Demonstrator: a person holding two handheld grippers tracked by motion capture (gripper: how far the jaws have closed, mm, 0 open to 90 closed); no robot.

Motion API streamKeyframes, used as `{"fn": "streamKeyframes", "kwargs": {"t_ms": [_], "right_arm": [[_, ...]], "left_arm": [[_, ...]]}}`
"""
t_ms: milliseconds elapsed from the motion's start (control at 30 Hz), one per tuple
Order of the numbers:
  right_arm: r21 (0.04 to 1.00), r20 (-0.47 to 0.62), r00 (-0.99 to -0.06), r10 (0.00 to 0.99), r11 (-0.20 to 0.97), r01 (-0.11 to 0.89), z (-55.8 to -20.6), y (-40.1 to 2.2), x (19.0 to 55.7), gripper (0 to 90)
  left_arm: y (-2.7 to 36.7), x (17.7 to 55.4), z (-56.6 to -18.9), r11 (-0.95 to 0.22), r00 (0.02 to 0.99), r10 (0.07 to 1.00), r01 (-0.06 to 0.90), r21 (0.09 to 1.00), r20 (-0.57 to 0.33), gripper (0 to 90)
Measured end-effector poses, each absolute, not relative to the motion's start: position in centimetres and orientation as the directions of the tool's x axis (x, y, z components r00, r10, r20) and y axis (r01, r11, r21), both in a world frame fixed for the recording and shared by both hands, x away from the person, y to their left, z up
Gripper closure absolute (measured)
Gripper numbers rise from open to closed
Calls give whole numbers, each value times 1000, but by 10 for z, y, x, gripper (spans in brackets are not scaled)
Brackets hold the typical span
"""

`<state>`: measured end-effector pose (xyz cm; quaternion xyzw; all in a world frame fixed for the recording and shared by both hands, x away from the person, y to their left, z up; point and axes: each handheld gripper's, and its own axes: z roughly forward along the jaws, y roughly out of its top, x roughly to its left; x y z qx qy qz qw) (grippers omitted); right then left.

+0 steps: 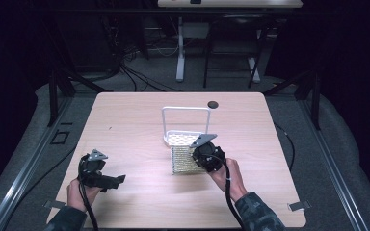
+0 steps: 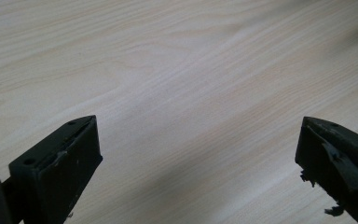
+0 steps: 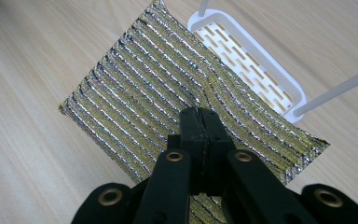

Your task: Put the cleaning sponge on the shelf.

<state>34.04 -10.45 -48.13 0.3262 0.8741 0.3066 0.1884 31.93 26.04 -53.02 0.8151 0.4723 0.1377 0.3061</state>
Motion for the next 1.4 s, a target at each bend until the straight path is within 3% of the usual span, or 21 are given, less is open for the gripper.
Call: {"fn": "streamKeyframes", "kwargs": {"t_ms": [1400], "right_arm": [[664, -187, -657, 730, 587, 463, -474, -89, 387, 900]], "left_arm": [[257, 319, -529, -373, 526, 848, 679, 632, -64, 1]]}}
